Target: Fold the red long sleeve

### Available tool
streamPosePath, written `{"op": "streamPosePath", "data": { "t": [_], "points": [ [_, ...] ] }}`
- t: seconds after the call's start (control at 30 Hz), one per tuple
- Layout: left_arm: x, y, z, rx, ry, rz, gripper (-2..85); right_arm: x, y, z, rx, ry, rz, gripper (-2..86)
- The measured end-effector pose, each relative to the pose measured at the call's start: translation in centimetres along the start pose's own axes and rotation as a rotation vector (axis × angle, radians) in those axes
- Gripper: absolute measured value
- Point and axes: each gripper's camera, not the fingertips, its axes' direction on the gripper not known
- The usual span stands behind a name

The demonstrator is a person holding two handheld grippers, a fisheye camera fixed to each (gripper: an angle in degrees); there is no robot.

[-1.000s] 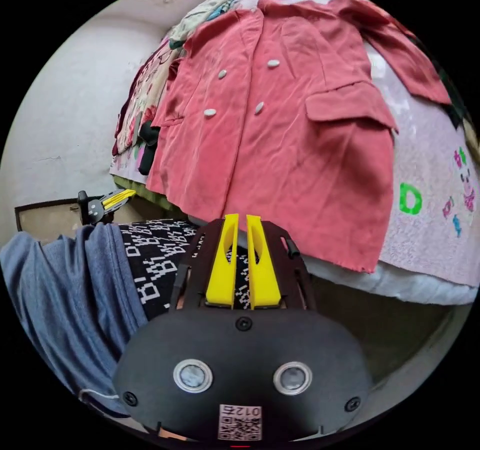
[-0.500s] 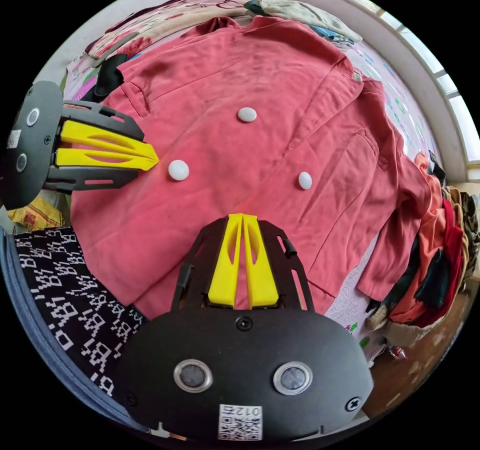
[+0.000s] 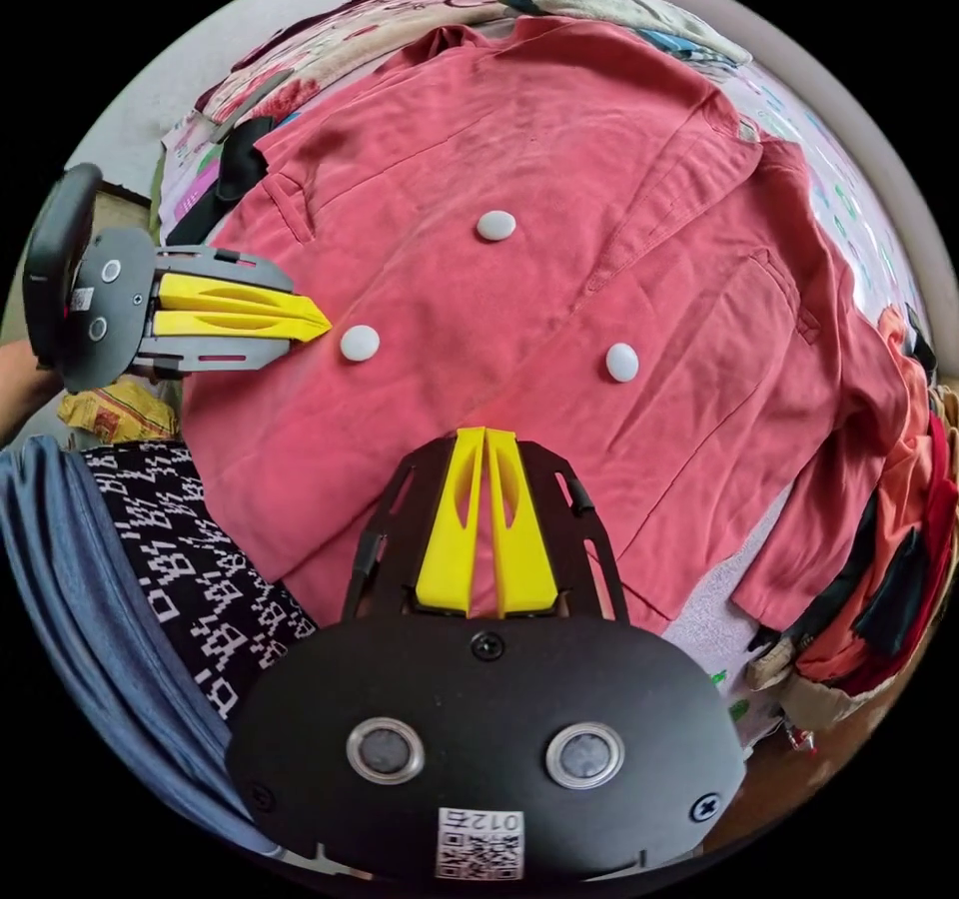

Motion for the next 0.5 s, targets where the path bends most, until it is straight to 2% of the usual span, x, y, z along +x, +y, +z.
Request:
{"op": "streamPosePath", "data": {
  "t": [0.2, 0.23, 0.3, 0.37, 0.5],
  "points": [
    [-1.3, -1.4, 0.0, 0.002, 0.057, 0.047, 0.3, 3.1, 1.4, -2.8, 0.088, -0.046, 0.059, 0.4],
    [-1.8, -2.0, -0.5, -0.002, 0.126, 0.036, 0.3, 4.6, 2.5, -4.5, 0.150, -0.071, 0.104, 0.4],
    [-2.7, -2.7, -2.8, 0.103, 0.200, 0.003, 0.2, 8.1, 5.5, -7.7, 0.272, -0.087, 0.231, 0.6],
    [-3.1, -5.2, -5.5, 0.194, 0.218, 0.000, 0.2, 14.7, 11.6, -10.8, 0.403, -0.079, 0.465, 1.5],
    [-1.5, -12.6, -7.4, 0.253, 0.163, 0.120, 0.1, 25.8, 20.7, -11.5, 0.434, -0.077, 0.767, 5.2]
  ]
}}
